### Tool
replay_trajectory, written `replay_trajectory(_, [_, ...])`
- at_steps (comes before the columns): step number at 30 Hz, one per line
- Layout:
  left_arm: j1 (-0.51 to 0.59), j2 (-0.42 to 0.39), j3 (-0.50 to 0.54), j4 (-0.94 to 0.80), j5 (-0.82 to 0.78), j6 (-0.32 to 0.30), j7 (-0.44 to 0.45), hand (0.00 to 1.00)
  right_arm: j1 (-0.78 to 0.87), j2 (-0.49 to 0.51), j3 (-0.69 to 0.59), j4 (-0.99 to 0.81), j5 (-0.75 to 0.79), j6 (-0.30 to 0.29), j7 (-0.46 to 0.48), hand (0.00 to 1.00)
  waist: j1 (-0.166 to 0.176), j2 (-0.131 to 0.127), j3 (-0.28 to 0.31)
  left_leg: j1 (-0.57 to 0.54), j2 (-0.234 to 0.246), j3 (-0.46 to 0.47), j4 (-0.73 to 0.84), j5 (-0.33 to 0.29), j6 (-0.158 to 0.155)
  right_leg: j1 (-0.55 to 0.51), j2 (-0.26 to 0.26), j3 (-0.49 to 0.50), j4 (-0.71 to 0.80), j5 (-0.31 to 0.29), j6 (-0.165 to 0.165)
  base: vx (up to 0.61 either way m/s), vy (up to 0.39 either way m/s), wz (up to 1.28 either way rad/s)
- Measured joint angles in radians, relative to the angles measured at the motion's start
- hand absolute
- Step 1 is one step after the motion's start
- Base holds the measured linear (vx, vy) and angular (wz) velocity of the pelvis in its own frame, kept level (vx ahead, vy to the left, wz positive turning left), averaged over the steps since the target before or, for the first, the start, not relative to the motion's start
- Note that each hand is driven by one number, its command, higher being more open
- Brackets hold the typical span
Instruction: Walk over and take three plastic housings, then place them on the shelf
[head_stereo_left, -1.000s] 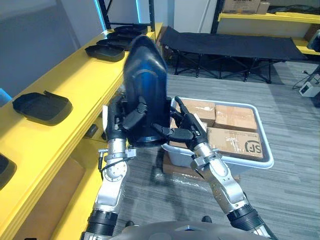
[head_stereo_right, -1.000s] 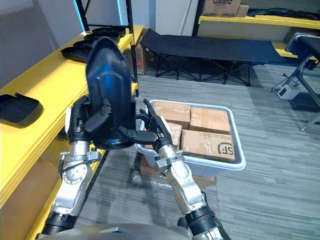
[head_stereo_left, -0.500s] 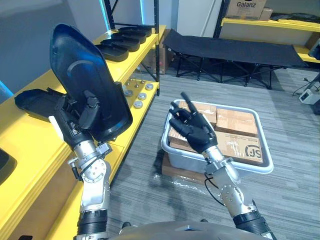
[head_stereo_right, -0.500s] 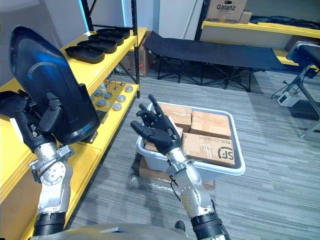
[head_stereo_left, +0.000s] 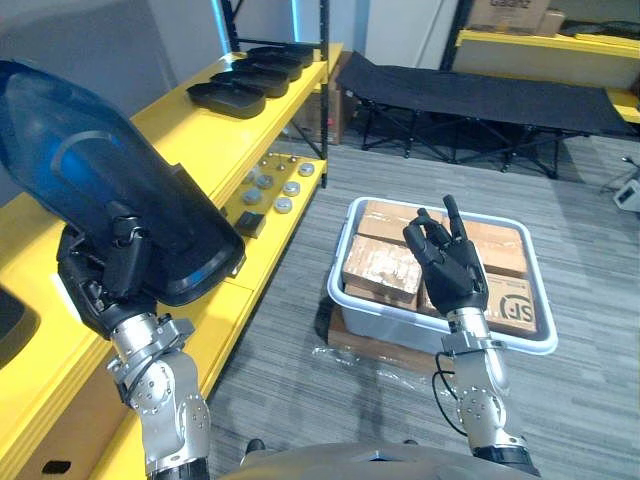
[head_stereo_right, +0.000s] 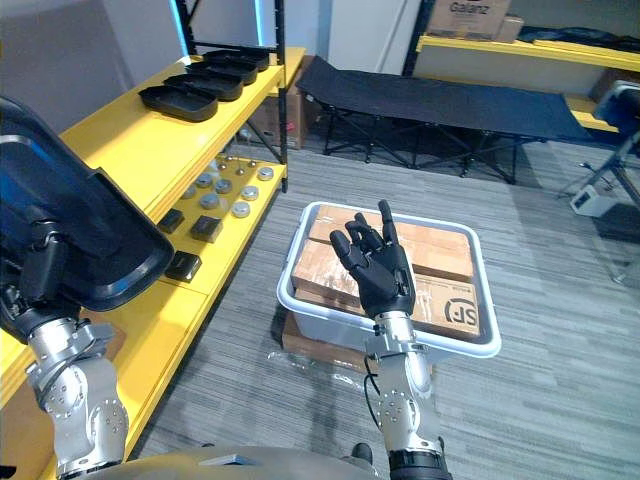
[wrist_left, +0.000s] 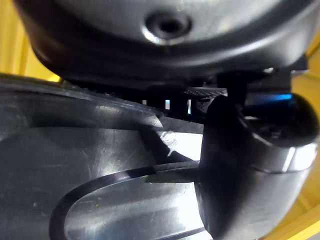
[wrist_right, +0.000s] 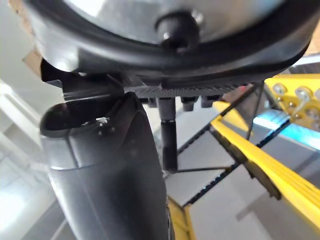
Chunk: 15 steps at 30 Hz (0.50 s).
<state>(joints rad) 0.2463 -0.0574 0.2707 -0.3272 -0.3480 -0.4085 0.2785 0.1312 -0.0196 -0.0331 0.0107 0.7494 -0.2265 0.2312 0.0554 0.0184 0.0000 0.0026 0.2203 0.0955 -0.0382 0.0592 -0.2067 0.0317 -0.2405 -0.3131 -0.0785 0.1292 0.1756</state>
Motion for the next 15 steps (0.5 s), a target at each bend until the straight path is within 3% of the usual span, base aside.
replay_trajectory(6, [0.047, -0.002, 0.027, -0.15, -0.003, -0.039, -0.024, 0.0, -0.097, 0.006, 0.093, 0.018, -0.164, -0.046, -0.128, 1.0, 0.055, 0.003, 0.002, -0.034, -0.005, -0.083, 0.002, 0.011, 0.002, 0.035, 0.0, -0.085, 0.0, -0.015, 0.003, -0.01, 0.007, 0.4])
replay_trajectory(11, [0.112, -0.013, 0.096, -0.176, -0.005, -0.047, -0.04, 0.0, -0.173, -0.029, 0.19, 0.027, -0.19, -0.036, -0.119, 1.0, 0.112, 0.004, 0.008, -0.033, -0.01, -0.129, 0.005, 0.008, 0.001, 0.069, 0.001, -0.132, 0.0, -0.032, 0.007, 0.01, 0.008, 0.24])
replay_trajectory(15, [0.139, -0.02, 0.098, -0.176, -0.026, -0.046, -0.07, 0.0, -0.191, -0.029, 0.203, 0.034, -0.174, -0.017, -0.11, 1.0, 0.12, 0.002, 0.027, -0.07, -0.025, -0.188, 0.053, 0.005, 0.006, 0.121, -0.001, -0.207, 0.009, -0.05, 0.014, 0.02, -0.002, 0.53])
